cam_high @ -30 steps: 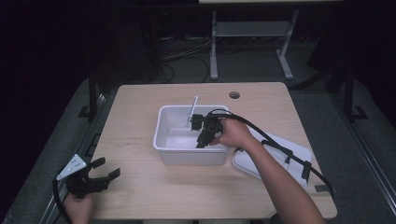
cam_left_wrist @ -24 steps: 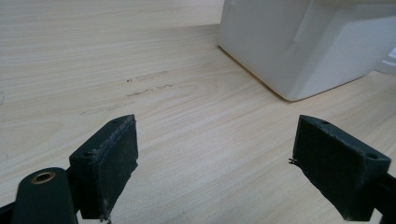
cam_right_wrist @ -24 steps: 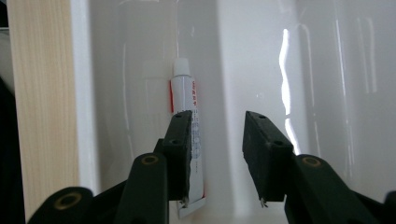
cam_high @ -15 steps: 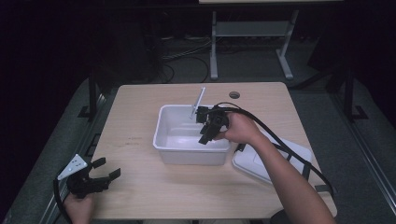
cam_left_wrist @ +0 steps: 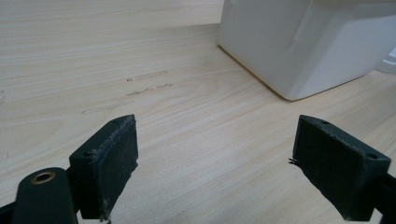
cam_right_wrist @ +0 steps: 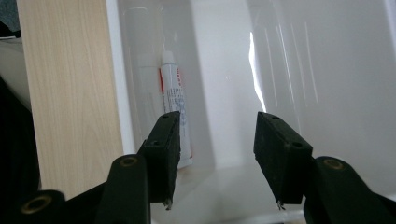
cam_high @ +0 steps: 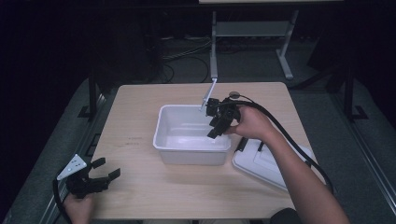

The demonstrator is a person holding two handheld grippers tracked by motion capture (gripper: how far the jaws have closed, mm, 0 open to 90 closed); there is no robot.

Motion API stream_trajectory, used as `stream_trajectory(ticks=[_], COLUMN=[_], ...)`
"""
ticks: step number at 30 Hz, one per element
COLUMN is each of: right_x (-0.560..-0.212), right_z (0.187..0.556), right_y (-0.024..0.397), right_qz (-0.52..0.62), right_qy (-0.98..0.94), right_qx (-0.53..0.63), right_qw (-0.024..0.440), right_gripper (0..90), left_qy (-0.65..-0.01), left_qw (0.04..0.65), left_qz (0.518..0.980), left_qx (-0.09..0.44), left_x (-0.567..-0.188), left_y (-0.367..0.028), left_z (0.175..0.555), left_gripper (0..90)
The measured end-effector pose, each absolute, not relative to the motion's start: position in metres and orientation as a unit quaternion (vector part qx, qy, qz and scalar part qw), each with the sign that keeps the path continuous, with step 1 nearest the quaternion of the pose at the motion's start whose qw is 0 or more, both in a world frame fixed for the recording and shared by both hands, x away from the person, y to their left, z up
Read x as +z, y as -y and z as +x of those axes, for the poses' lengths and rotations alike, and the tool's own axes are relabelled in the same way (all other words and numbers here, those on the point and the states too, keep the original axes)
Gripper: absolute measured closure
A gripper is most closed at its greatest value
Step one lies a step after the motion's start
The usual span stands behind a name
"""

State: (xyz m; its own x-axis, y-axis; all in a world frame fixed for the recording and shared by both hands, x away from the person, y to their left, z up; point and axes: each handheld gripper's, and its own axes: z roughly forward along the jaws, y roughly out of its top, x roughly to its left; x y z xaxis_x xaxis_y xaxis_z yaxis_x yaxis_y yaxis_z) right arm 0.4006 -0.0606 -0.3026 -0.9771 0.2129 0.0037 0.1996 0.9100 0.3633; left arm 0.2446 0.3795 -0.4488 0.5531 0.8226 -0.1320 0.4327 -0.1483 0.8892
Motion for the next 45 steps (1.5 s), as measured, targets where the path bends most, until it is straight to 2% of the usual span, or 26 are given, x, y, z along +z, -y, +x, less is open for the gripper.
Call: stream_trajectory(ticks=[23, 45], right_x=[-0.288, -0.318], right_z=[0.39, 0.381], right_y=[0.12, 0.186], right_qz=[0.141, 0.203], right_qy=[-0.969, -0.957], right_qx=[0.198, 0.204], right_qw=[0.051, 0.044], right_gripper=[46.5, 44.4], left_qy=[-0.428, -0.429], left_qw=[0.487, 0.487], left_qz=[0.735, 0.735], left_qx=[0.197, 0.198], left_x=[-0.449, -0.449], left_y=[-0.378, -0.377], left_z=[0.245, 0.245], left_gripper=[13.4, 13.4])
